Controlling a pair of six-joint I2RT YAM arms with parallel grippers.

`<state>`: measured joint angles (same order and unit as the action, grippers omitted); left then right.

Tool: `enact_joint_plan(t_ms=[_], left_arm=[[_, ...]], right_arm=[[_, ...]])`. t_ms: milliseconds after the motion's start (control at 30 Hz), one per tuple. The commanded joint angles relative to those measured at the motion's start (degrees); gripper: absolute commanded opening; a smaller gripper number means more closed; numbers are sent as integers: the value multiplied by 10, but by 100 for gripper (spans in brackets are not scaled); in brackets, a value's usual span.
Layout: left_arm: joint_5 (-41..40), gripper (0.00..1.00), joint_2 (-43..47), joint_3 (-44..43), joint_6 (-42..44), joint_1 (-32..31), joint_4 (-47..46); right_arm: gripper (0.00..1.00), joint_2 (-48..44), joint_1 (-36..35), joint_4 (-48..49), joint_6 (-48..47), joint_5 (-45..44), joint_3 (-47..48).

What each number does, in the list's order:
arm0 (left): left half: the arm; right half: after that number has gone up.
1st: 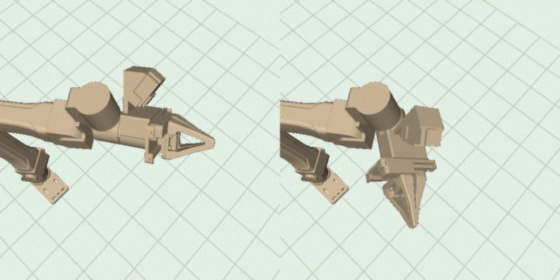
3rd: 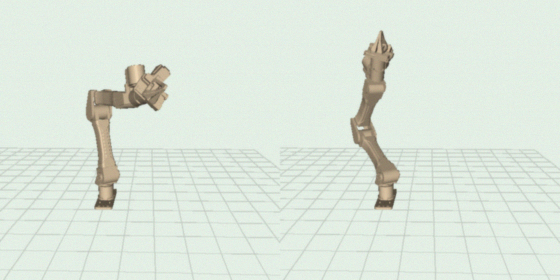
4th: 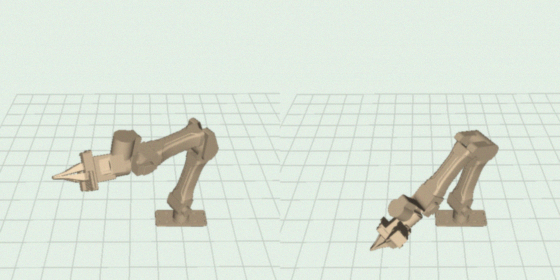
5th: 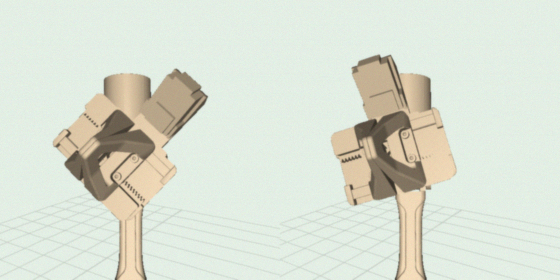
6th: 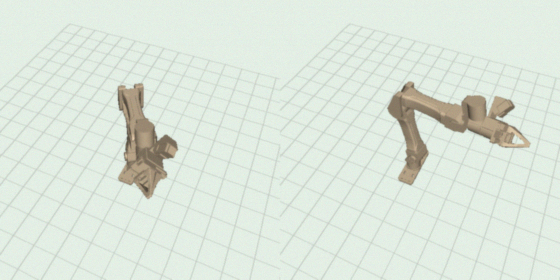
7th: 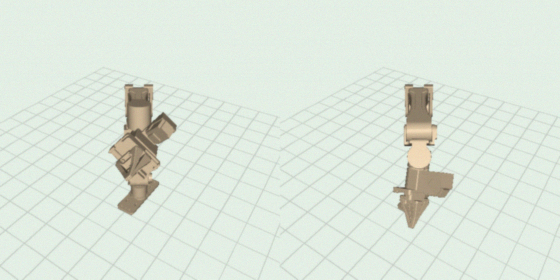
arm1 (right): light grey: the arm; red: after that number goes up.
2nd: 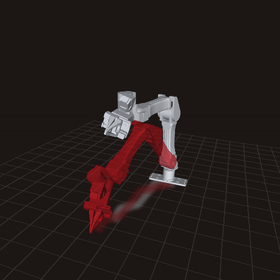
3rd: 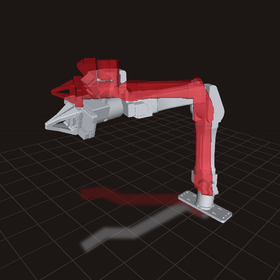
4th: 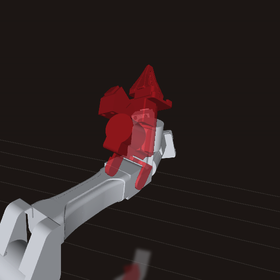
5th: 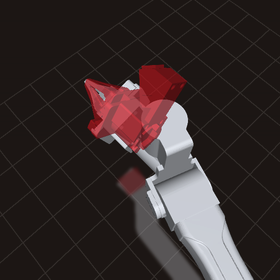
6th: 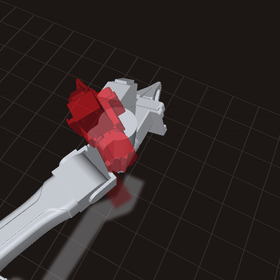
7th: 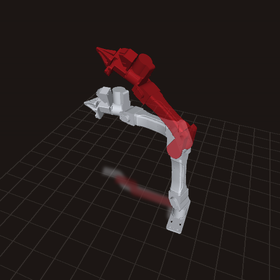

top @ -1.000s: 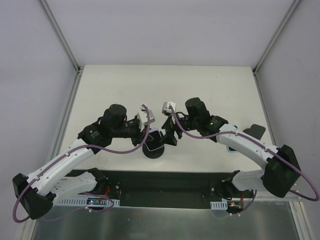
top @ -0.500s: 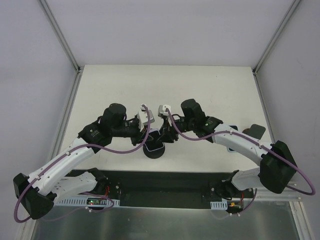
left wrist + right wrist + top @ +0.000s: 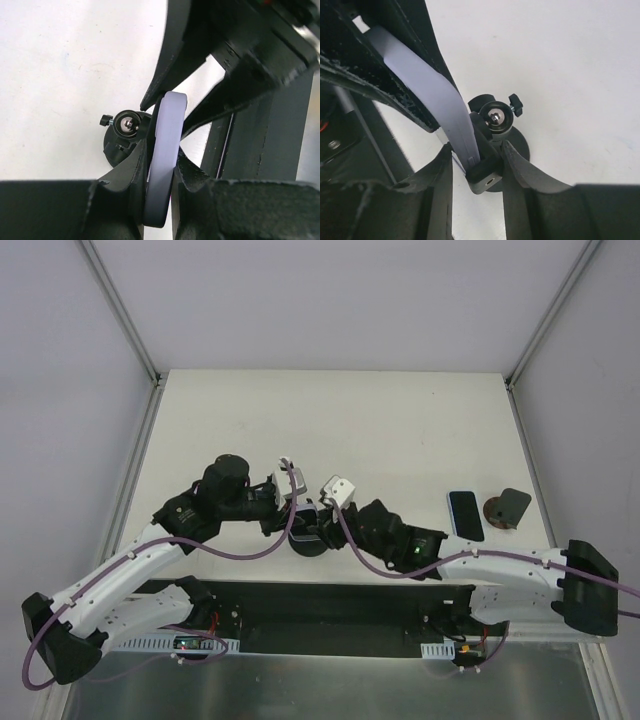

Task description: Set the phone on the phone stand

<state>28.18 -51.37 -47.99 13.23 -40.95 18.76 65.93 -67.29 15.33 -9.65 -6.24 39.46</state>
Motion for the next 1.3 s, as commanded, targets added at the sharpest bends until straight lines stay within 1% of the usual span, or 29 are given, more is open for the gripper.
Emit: enact_joint_plan(t_ms=[0,100,133,167,200,233,267,300,333,367,400,433,467,500,533,567,600,633,667,700,800,900,967,1033,1067,1133,1167,1200,1267], left_arm=[[-150,0,-16,15,-43,2,-135],[-131,0,-17,15,-45,2,-144],[-128,0,-19,15,-46,2,-144],[-119,0,-20,16,-47,2,-144],[-104,0,-21,18,-45,2,-145],[-88,0,-23,18,-43,1,-145],[-72,0,-23,19,-38,2,-140],[-35,0,-22,20,-37,2,-138],[-18,0,-18,21,-30,2,-134],[-2,0,-14,22,-25,1,-130],[15,0,-9,24,-22,2,-123],[24,0,0,25,-9,2,-120],[29,0,4,29,-1,2,-117],[36,0,7,29,2,3,-116],[37,0,7,29,6,5,-115],[38,0,7,24,6,8,-114],[44,0,6,20,6,11,-110],[59,0,0,17,5,15,-107],[70,0,-4,9,6,20,-104],[79,0,-7,5,7,23,-101],[97,0,-18,-15,14,26,-76],[97,0,-26,-40,17,26,-47],[94,0,-31,-60,22,26,-23],[89,0,-36,-71,24,26,-11],[85,0,-36,-77,24,26,-5],[77,0,-39,-87,23,25,-2],[74,0,-41,-91,25,25,7],[74,0,-44,-97,27,25,12],[76,0,-53,-111,36,25,21]], right_arm=[[0,24,-95,152,81,-405,32],[0,62,-115,151,91,-424,65],[0,74,-119,122,95,-419,75],[0,79,-119,117,109,-411,82],[0,79,-120,123,104,-378,79],[0,75,-110,130,71,-345,76],[0,72,-102,108,68,-314,79],[1,55,-93,86,60,-251,78],[27,42,-72,74,46,-213,54],[42,26,-60,66,26,-174,37],[56,-14,-36,63,18,-100,20],[77,-35,-22,63,10,-58,-1],[82,-55,-9,53,-7,-19,-21],[86,-94,17,33,-15,46,-23],[88,-112,30,-19,-25,85,-24],[89,-127,47,-39,-36,114,-25],[89,-152,81,-57,-41,176,-25],[89,-161,99,-91,-45,201,-24],[90,-169,116,-103,-47,226,-22],[90,-177,151,-109,-43,275,-20],[89,-161,199,-134,-30,352,0],[85,-132,210,-137,-27,397,11],[83,-114,209,-124,-17,413,15],[82,-97,207,-88,2,421,7],[82,-92,207,-71,12,416,1],[82,-75,206,-5,39,384,-20],[80,-66,205,25,74,381,-26],[79,-43,198,78,85,384,-33],[77,-13,183,103,95,354,-44]])
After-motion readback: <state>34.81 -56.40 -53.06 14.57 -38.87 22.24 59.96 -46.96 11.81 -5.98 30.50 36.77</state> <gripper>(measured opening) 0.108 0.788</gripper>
